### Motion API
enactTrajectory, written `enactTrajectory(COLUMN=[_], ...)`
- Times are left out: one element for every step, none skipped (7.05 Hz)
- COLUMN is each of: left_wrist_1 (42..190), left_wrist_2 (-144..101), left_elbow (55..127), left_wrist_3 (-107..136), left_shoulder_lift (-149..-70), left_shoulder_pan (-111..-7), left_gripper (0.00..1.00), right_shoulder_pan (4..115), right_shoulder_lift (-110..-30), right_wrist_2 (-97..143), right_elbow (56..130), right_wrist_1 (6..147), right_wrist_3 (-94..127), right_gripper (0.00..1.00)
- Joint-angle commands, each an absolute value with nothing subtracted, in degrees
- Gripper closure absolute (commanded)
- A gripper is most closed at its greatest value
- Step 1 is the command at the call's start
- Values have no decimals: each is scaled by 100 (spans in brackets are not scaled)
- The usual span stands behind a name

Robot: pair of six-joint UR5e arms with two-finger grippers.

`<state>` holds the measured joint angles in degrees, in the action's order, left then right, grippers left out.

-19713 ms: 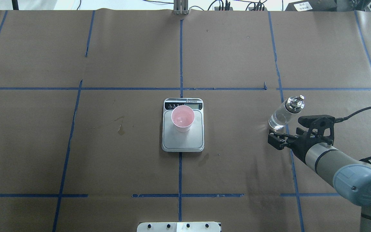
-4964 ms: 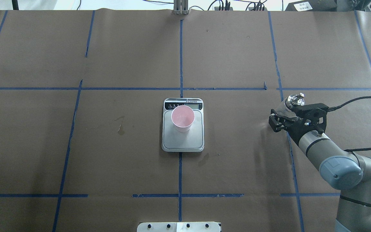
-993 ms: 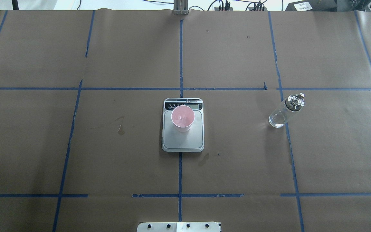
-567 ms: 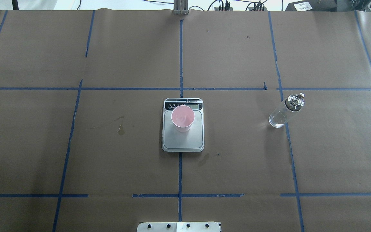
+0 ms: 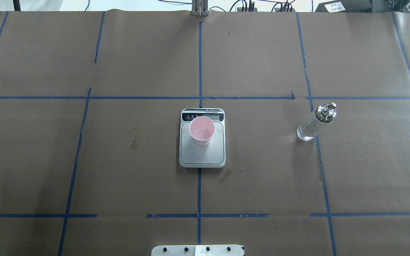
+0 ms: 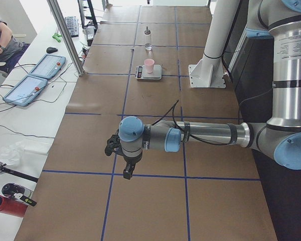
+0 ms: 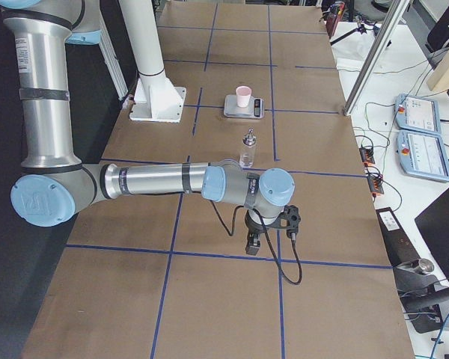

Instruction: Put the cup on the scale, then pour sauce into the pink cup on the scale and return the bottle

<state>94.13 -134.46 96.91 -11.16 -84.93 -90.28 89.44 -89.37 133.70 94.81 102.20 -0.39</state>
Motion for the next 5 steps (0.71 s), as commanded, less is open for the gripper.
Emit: enactTrajectory(left_wrist_1=[9413, 9465, 9483, 9466, 9466], left_wrist_2=[-13438, -13438, -13438, -13412, -13421], left_elbow=[9694, 9694, 9581, 9685, 9668], left_wrist_3=[-1116, -1116, -1108, -1107, -1107], left_shoulder_lift=[-8525, -8586, -8604, -8596, -8526], left_shoulder_pan=[-9026, -9026, -9026, -9035, -9035], left_gripper=[0, 0, 0, 0, 0], right_shoulder_pan=[8965, 8956, 8956, 8956, 8947], right_shoulder_lift=[-9280, -9229, -9202, -9211, -9211], right_wrist_2=[12701, 12631, 12665, 12726, 12718], right_elbow=[9589, 9589, 9589, 9632, 9694], right_wrist_1=[9243, 9194, 9176, 9167, 9167], right_wrist_3=[-9, 0, 9, 0, 0], right_gripper=[0, 0, 0, 0, 0])
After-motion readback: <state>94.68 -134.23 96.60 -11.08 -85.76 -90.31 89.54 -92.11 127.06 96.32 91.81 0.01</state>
